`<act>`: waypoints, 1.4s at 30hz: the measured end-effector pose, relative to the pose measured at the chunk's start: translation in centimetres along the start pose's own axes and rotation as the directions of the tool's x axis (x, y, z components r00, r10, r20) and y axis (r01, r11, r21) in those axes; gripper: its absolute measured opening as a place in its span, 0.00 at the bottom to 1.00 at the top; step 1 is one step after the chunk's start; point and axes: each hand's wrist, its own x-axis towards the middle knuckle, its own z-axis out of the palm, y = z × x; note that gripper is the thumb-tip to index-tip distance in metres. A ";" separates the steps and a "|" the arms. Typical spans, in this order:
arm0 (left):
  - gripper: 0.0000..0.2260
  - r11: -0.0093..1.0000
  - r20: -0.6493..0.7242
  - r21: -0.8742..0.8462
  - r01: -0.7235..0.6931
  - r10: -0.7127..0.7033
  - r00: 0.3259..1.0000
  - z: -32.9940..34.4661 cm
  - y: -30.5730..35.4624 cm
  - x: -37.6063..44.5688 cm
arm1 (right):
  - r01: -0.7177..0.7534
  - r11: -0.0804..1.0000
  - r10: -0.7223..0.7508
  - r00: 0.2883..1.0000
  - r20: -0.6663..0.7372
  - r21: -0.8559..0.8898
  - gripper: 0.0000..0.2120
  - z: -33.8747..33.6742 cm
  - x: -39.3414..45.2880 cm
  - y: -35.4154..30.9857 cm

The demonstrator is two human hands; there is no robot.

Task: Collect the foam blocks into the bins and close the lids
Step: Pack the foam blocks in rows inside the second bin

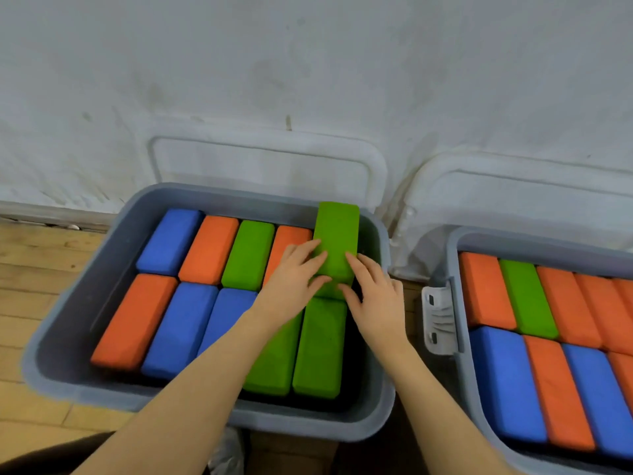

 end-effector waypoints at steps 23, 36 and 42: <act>0.22 0.924 0.096 0.264 0.276 -0.310 0.946 1.8 -4.1 -1.3 | -0.088 0.981 0.102 0.992 0.072 -0.175 0.25 4.7 3.0 -1.6; 0.24 0.859 0.185 0.411 0.307 -0.408 0.894 3.5 -4.8 -3.4 | -0.103 0.950 0.179 0.954 0.241 -0.294 0.28 8.9 1.2 -1.1; 0.25 0.854 0.245 0.430 0.293 -0.423 0.873 3.4 -4.8 -3.1 | -0.102 0.954 0.199 0.917 0.344 -0.281 0.32 8.5 1.9 -1.2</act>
